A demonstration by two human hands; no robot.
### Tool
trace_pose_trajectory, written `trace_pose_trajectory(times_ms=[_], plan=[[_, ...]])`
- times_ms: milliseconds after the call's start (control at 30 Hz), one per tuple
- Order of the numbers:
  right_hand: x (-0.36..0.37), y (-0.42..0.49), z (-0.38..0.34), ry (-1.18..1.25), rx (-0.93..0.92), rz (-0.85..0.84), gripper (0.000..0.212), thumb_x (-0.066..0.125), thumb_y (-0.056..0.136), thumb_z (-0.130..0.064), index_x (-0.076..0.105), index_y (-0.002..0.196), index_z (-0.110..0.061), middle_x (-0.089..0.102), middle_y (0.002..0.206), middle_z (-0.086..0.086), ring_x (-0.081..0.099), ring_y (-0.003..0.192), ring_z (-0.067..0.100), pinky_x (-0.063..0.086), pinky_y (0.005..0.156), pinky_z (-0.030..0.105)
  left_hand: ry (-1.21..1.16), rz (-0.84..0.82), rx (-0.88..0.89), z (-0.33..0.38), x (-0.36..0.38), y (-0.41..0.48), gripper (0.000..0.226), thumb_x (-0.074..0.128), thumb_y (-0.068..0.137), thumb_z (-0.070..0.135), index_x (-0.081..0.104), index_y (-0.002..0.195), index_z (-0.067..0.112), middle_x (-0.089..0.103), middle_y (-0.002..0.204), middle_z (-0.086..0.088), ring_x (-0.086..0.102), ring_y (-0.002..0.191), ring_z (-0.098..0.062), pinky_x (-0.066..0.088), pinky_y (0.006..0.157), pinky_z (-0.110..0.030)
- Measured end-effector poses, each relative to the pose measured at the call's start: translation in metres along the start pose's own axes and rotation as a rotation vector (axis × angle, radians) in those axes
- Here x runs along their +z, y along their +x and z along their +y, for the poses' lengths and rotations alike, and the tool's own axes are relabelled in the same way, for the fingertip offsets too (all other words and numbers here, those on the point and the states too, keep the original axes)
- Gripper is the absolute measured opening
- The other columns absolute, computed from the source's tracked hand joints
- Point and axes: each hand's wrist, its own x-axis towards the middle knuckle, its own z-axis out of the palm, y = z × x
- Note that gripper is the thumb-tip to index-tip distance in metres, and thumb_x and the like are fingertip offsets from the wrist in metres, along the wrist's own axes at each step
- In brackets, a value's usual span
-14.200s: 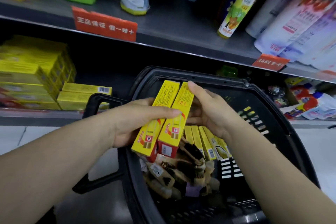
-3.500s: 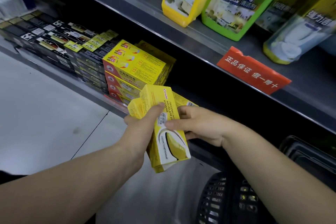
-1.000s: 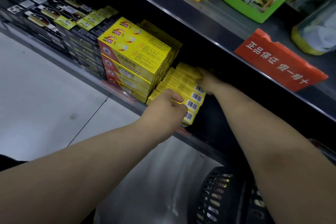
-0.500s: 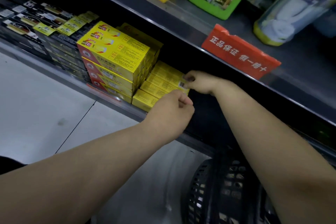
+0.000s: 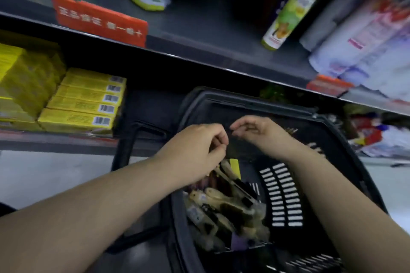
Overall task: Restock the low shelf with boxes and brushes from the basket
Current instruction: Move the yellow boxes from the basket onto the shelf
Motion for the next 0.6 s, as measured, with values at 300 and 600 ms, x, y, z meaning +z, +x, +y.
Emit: trace_pose_trajectory(times_ms=[300,600], plan=[[0.024,-0.008,0.189,-0.222,0.568,-0.119,0.022,0.055,0.091,-0.015,0.063,0.091,0.006,0.058,0.079,0.015,0.048,0.075,0.015,0.037,0.061,0.021,0.19,-0.221,0.042,0.003,0.049,0.014,0.015,0.045,0.093,0.031,0.056,0.103,0.032,0.056,0.099,0.019,0.047,0.095,0.0,0.043,0.081,-0.023],[0.094,0.068,0.225,-0.13,0.717,-0.073,0.044,0.052,0.092,-0.032,0.053,0.129,-0.008,0.056,0.13,0.014,0.055,0.116,0.027,0.042,0.095,0.033,0.291,-0.266,0.041,-0.001,0.055,0.017,0.015,0.042,0.094,0.032,0.054,0.103,0.03,0.057,0.102,0.016,0.049,0.1,-0.004,0.044,0.087,-0.027]])
